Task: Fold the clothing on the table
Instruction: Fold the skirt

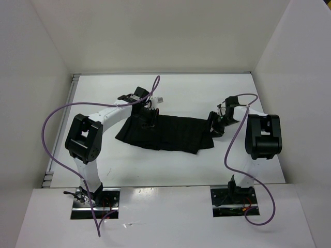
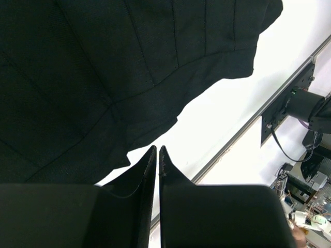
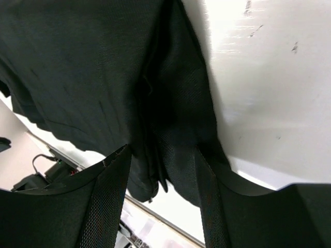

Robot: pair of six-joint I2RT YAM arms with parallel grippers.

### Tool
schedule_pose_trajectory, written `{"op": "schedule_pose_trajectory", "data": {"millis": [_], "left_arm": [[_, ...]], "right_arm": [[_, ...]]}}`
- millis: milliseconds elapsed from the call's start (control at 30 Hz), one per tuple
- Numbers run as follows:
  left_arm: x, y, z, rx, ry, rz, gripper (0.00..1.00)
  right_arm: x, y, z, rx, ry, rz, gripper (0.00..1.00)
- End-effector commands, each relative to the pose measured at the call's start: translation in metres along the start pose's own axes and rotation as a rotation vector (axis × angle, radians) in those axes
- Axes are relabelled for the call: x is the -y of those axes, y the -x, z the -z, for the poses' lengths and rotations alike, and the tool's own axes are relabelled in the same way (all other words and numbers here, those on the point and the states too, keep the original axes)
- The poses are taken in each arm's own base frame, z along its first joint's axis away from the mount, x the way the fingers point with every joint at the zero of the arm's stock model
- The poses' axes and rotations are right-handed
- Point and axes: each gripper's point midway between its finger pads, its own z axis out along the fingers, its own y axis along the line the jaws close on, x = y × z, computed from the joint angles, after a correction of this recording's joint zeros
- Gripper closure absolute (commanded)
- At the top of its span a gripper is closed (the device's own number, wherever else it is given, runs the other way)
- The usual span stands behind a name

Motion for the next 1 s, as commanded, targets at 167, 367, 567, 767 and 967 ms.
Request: {"op": "schedule_pose_trajectory", "data": {"millis": [167,367,567,767,967], "left_arm": [[-0.001,-0.006,-0.005,-0.021,-0.016,0.000,0.90],[-0.001,-0.005,-0.006,-0.014,-0.018,-0.006,0.90],[-0.001,-0.006,-0.005,-0.021,-0.016,0.000,0.90],[-0.002,-0.009,-0.002,-0.027,-0.004,-0.003,0.90],[0.001,-0.007,0.003,-0.010,0.001,-0.014,0.88]], "right_arm": [[0.011,0.004,-0.005,0.028,-0.078,0.007,0.42],[-0.007,0.025,0.022,0.130,-0.087,0.048,0.42],[0.002,0.039,0.039,0.191,-0.197,0.072,0.41],[0.020,0.034,0.024,0.163,-0.173,0.043,0.41],[0.019,0.034,0.017,0.136,-0.116,0.031,0.41]]}}
